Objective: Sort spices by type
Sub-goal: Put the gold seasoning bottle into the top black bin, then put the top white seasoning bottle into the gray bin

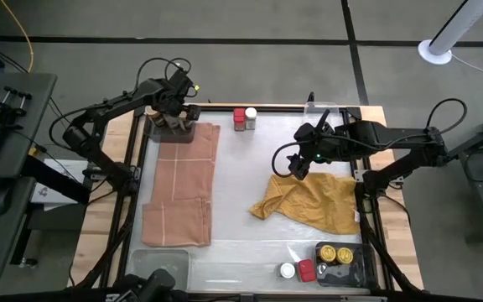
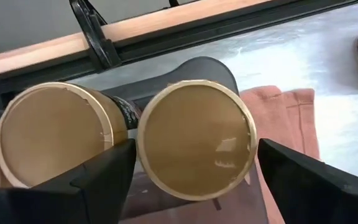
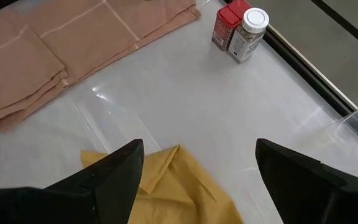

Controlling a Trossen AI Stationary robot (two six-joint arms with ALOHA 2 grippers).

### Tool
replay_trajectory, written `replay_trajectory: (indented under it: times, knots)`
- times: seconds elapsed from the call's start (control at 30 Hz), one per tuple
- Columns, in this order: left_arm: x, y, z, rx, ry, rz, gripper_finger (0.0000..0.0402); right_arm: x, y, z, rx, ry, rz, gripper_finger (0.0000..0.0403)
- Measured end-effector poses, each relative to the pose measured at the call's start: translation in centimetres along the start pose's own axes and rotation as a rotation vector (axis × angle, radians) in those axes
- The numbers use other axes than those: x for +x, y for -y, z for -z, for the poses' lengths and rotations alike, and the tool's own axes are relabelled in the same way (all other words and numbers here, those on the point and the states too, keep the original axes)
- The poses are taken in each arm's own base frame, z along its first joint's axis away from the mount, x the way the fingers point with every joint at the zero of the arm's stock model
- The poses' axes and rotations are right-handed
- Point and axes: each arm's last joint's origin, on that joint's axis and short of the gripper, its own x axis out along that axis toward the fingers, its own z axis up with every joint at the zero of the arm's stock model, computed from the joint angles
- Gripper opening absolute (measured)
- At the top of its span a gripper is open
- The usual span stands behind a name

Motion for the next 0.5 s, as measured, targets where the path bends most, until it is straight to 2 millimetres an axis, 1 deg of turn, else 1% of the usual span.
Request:
replay_trajectory:
  times: [0.1,0.2,0.33,0.5]
  knots:
    - [-0.1,0.0,-0.1,-0.002,-0.005,0.012,0.0322,0.0,0.0,0.0,0.0,0.001,-0.001,0.0305]
    - [-0.8,0.2,-0.6,-0.005,0.02,0.021,0.0322,0.0,0.0,0.0,0.0,0.001,-0.001,0.0305]
    - [-2.2,0.4,-1.8,-0.014,0.075,0.045,0.0322,0.0,0.0,0.0,0.0,0.001,-0.001,0.0305]
    - [-4.7,1.0,-3.4,-0.006,0.161,0.087,0.0323,0.0,0.0,0.0,-0.015,0.001,-0.001,0.0305]
